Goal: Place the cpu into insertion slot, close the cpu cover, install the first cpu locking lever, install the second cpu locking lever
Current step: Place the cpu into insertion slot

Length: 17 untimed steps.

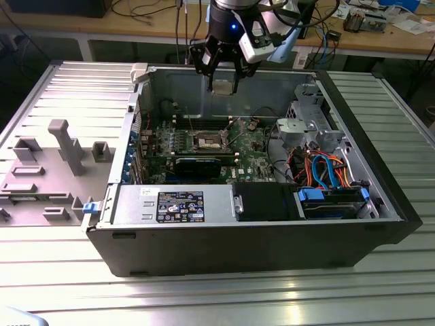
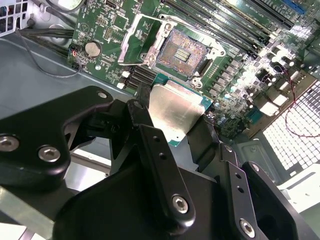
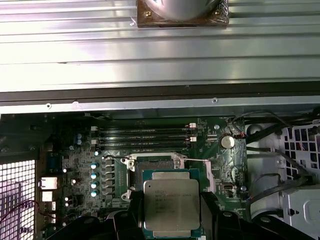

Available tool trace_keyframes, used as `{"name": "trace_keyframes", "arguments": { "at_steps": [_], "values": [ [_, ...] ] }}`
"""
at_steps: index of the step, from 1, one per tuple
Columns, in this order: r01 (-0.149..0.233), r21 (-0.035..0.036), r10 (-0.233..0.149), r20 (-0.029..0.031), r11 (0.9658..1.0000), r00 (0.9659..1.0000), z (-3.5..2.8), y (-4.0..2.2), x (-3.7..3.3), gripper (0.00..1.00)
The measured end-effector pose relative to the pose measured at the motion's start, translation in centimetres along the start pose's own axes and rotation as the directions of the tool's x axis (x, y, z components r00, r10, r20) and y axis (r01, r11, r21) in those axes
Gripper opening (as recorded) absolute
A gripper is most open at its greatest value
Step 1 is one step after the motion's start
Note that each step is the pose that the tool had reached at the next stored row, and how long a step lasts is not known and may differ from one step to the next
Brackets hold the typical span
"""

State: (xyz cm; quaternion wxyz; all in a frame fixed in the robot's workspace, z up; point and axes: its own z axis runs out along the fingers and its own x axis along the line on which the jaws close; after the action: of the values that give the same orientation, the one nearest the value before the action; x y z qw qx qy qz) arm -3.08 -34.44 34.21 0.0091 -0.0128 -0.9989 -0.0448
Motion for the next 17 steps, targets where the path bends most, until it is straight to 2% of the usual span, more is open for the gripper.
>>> {"name": "trace_keyframes", "arguments": {
  "at_steps": [17],
  "values": [
    [0.0,0.0,0.0,0.0,1.0,1.0,0.52,-0.05,-0.01,0.55]
  ]
}}
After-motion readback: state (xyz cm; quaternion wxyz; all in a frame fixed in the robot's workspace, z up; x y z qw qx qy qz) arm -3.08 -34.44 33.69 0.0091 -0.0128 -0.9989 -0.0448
